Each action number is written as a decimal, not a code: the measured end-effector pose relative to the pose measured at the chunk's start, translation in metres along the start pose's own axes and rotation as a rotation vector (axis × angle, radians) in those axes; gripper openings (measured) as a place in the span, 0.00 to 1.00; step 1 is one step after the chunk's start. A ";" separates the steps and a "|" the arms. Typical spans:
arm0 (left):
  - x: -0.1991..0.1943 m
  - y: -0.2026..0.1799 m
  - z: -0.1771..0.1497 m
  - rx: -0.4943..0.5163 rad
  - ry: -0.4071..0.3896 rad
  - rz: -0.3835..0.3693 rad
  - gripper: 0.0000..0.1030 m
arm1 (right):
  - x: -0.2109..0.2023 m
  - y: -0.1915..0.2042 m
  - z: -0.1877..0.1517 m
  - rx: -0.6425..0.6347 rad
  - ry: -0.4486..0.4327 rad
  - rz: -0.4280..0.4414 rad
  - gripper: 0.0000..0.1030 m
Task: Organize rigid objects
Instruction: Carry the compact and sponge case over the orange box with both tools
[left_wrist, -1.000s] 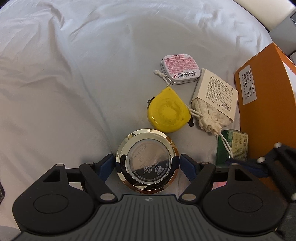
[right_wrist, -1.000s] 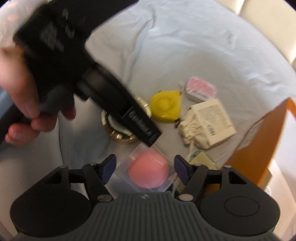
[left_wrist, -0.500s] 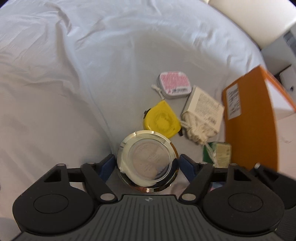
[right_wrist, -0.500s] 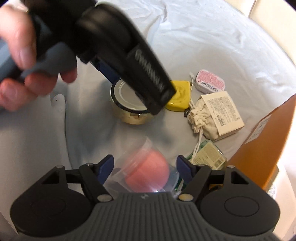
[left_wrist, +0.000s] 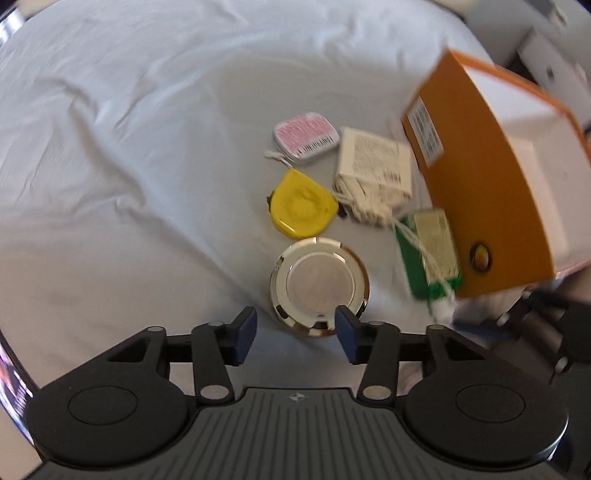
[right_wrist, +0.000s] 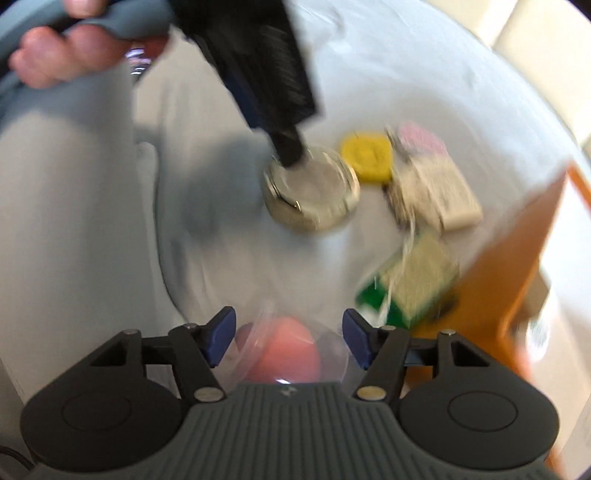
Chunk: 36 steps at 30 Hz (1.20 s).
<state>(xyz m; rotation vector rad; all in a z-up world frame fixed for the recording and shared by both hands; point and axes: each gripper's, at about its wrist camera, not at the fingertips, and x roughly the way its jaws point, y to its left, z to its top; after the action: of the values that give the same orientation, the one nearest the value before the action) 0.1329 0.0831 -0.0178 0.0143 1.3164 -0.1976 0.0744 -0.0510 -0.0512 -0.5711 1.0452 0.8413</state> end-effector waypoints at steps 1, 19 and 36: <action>0.000 0.001 0.002 0.012 -0.006 0.000 0.59 | -0.002 -0.004 -0.004 0.052 -0.006 0.008 0.63; 0.070 0.024 0.030 -0.165 0.190 -0.195 0.71 | 0.004 -0.072 -0.054 0.649 -0.093 0.178 0.62; 0.004 -0.059 -0.012 0.079 -0.096 -0.037 0.30 | -0.037 -0.079 -0.065 0.492 -0.088 0.096 0.72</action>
<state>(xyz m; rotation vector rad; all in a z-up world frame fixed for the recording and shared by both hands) 0.1137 0.0260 -0.0188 0.0470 1.2131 -0.2784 0.0971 -0.1566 -0.0424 -0.0679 1.1546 0.6520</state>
